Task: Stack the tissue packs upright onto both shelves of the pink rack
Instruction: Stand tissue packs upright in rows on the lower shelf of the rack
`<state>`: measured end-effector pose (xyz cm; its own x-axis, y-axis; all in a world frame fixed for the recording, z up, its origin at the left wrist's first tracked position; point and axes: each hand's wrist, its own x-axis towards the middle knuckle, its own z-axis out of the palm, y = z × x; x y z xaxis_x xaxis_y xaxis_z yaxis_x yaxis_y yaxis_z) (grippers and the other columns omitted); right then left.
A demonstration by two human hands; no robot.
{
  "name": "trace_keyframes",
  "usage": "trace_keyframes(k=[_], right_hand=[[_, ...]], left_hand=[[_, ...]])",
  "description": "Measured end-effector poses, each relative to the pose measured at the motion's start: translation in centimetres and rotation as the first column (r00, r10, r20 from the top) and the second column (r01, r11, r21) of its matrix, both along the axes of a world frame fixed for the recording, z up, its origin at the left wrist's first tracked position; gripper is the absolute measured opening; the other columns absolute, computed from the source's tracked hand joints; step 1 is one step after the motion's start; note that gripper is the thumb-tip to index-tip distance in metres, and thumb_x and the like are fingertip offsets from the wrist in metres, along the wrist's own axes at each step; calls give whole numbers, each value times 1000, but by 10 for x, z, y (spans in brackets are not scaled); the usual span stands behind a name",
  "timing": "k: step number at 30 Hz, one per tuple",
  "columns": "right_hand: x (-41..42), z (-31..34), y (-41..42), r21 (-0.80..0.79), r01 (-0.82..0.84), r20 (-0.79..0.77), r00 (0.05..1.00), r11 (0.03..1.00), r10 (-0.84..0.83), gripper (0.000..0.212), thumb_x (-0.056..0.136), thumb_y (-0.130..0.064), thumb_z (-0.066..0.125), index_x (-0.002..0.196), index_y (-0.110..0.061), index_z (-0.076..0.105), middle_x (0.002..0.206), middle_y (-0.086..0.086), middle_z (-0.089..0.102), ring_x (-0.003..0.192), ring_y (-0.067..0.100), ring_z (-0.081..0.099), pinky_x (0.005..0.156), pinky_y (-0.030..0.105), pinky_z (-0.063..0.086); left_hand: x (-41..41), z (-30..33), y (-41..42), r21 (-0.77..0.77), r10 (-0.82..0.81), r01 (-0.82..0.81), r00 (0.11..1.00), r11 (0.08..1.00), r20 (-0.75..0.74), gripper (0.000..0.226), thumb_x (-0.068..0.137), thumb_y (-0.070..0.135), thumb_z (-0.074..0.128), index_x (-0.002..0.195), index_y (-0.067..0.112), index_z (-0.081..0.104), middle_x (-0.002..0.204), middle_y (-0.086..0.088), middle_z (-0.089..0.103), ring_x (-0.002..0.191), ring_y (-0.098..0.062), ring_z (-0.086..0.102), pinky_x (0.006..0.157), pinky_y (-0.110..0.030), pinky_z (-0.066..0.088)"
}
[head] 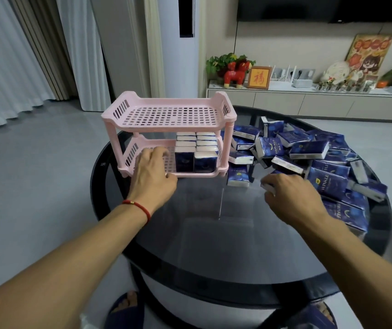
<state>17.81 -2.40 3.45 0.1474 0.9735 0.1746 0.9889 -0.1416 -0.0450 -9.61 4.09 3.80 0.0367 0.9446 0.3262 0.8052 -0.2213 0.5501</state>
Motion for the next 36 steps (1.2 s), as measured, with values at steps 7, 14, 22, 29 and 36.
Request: trace_keyframes(k=[7,14,22,29,36], right_hand=[[-30,-4,-31,80,-253,-114,958,964,261,32,82,-15,69,110,-29,72,107,-3,74,99,25,68,79,46,56],[-31,1,-37,167,-265,-380,871,950,310,30,86,-27,77,116,-26,70,114,-8,66,106,14,62,88,35,54],[-30,0,-30,80,-346,-448,825,935,344,56,77,-28,85,126,-27,58,116,-8,57,99,8,55,82,25,51],[-52,5,-5,343,-269,-512,750,900,419,36,88,-16,73,119,-26,59,111,-8,58,94,8,61,80,33,57],[-70,-7,37,317,-10,-629,746,948,218,48,89,-21,69,133,-19,51,123,2,59,105,20,63,94,45,54]], left_hand=[[41,-5,-46,-270,-233,237,971,933,48,33,90,20,65,124,21,67,120,-1,66,113,-20,60,103,-32,46],[67,-9,-50,-434,-390,347,921,831,-10,72,97,43,63,159,28,30,147,-1,45,132,-25,48,112,-42,42],[59,-5,-45,-424,-401,461,887,780,228,72,86,19,78,150,30,46,109,6,64,86,-5,65,79,-19,56],[22,12,-21,-173,-218,289,914,942,342,34,82,6,79,107,28,71,100,11,74,92,-11,72,87,-38,62],[2,10,6,121,-54,28,976,992,212,32,81,-4,74,100,19,63,104,8,64,101,-14,60,89,-26,51]])
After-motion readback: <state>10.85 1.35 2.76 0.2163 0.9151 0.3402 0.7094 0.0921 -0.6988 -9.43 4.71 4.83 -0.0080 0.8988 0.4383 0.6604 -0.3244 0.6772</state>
